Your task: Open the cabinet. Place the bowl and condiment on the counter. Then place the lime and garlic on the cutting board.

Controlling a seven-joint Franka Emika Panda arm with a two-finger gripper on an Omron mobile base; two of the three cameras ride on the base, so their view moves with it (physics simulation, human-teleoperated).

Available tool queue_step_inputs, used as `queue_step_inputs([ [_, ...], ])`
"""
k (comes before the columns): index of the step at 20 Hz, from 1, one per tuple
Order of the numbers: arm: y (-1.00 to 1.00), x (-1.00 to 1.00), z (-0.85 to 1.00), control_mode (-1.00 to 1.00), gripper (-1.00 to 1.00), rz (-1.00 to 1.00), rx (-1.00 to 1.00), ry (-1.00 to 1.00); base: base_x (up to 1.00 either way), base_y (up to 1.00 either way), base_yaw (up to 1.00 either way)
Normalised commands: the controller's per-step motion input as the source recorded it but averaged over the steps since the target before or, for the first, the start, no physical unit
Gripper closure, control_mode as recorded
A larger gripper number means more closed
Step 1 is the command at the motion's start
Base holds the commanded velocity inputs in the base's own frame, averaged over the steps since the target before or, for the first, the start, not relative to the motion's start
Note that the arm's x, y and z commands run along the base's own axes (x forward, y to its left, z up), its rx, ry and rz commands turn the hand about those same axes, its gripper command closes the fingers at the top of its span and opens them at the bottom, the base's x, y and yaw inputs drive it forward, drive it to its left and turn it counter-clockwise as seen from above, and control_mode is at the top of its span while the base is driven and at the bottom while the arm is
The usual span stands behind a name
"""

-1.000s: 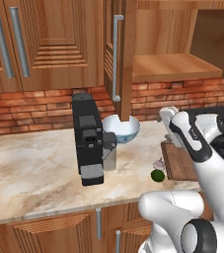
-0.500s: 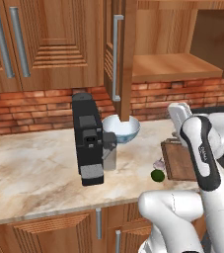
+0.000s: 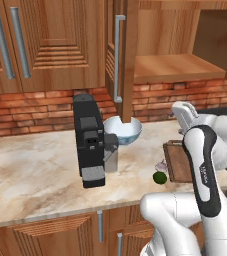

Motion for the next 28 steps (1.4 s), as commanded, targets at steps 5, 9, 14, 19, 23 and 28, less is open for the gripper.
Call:
queue_step_inputs([
  [5, -0.01, -0.37, 0.22, -1.00, -1.00, 0.01, -0.16, -0.18, 0.00, 0.00, 0.00],
  [9, -0.03, -0.41, 0.30, -1.00, -1.00, 0.01, -0.14, -0.15, 0.00, 0.00, 0.00],
  [14, 0.00, -0.36, 0.36, -1.00, -1.00, 0.01, -0.13, -0.13, 0.00, 0.00, 0.00],
  [19, 0.02, -0.26, 0.35, -1.00, -1.00, 0.00, -0.14, -0.13, 0.00, 0.00, 0.00],
  [23, 0.04, -0.08, 0.31, -1.00, -1.00, 0.00, -0.13, -0.16, 0.00, 0.00, 0.00],
  [28, 0.04, 0.03, 0.26, -1.00, -1.00, 0.01, -0.10, -0.17, 0.00, 0.00, 0.00],
])
